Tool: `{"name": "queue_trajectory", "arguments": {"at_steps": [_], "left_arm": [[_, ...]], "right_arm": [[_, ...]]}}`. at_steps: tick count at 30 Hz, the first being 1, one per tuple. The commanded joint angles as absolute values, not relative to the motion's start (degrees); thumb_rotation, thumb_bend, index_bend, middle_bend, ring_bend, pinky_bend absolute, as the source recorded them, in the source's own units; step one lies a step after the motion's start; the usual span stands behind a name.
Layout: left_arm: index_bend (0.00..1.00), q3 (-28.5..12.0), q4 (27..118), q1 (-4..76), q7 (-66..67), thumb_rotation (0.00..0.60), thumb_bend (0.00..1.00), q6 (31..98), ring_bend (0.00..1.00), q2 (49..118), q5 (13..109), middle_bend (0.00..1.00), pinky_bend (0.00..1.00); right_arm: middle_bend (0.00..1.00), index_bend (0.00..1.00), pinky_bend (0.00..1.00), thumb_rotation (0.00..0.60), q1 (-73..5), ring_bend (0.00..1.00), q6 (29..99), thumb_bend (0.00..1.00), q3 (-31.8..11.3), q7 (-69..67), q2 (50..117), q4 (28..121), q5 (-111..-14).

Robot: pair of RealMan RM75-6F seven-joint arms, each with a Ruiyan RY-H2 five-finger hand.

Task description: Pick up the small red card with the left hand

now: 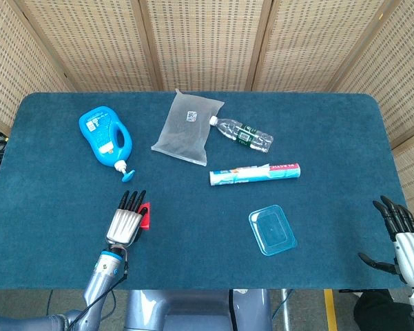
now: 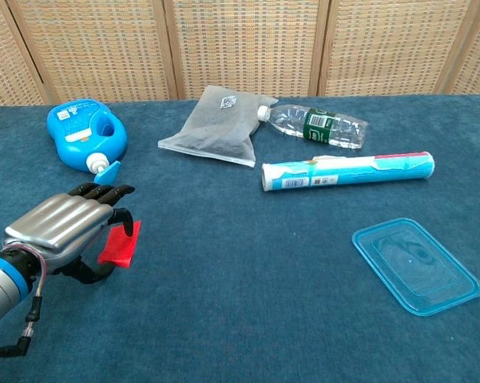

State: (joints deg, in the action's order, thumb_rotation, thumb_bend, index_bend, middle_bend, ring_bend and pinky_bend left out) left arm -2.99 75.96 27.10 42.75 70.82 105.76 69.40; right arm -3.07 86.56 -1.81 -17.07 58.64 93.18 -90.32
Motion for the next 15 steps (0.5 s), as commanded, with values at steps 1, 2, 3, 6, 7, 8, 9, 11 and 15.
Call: {"name": "queue_trajectory", "arguments": {"at_steps": [1,2,3,6,7,8,9,11,15], "left_arm": [[0.36,-3.21,75.5,26.99,42.44,0.6,0.4,70.87,0.0,106.07,69.5,0.0,0.0],[0.37,-3.24,75.42,26.95,42.33,0.6,0.41,70.8,0.0,106.09,69.49,0.0,0.0],[0.38,-3.24,75.39,26.92,42.24,0.6,0.42,70.78,0.0,106.09,69.52,0.0,0.0],[0.43,-3.1,75.21,26.81,41.21,0.6,0.42,70.73,0.0,106.0,70.25,0.0,0.0],[0.46,-3.08,75.1,26.78,40.96,0.6,0.42,70.78,0.0,106.01,70.49,0.0,0.0],[0.48,-3.06,74.98,26.75,40.74,0.6,0.42,70.82,0.0,106.04,70.72,0.0,0.0],[0.49,-3.06,74.95,26.71,40.62,0.6,0.42,70.82,0.0,106.05,70.83,0.0,0.0],[0.52,-3.13,74.99,26.66,40.42,0.6,0.42,70.75,0.0,106.02,70.92,0.0,0.0],[0.55,-3.2,74.84,26.56,40.15,0.6,0.42,70.79,0.0,105.97,71.31,0.0,0.0]], "right_arm": [[0.0,0.0,0.0,0.6,-3.08,0.0,86.54,0.0,-1.79,-17.05,58.64,93.19,-90.35],[0.0,0.0,0.0,0.6,-3.1,0.0,86.53,0.0,-1.79,-17.03,58.64,93.21,-90.36],[0.0,0.0,0.0,0.6,-3.11,0.0,86.51,0.0,-1.78,-17.03,58.63,93.21,-90.37],[0.0,0.0,0.0,0.6,-3.09,0.0,86.51,0.0,-1.74,-17.04,58.61,93.25,-90.38],[0.0,0.0,0.0,0.6,-3.1,0.0,86.52,0.0,-1.74,-17.07,58.6,93.27,-90.39],[0.0,0.0,0.0,0.6,-3.09,0.0,86.53,0.0,-1.74,-17.08,58.6,93.27,-90.39],[0.0,0.0,0.0,0.6,-3.09,0.0,86.53,0.0,-1.72,-17.1,58.58,93.25,-90.41],[0.0,0.0,0.0,0.6,-3.1,0.0,86.55,0.0,-1.71,-17.14,58.55,93.27,-90.45],[0.0,0.0,0.0,0.6,-3.13,0.0,86.46,0.0,-1.7,-17.16,58.55,93.25,-90.39]]}}
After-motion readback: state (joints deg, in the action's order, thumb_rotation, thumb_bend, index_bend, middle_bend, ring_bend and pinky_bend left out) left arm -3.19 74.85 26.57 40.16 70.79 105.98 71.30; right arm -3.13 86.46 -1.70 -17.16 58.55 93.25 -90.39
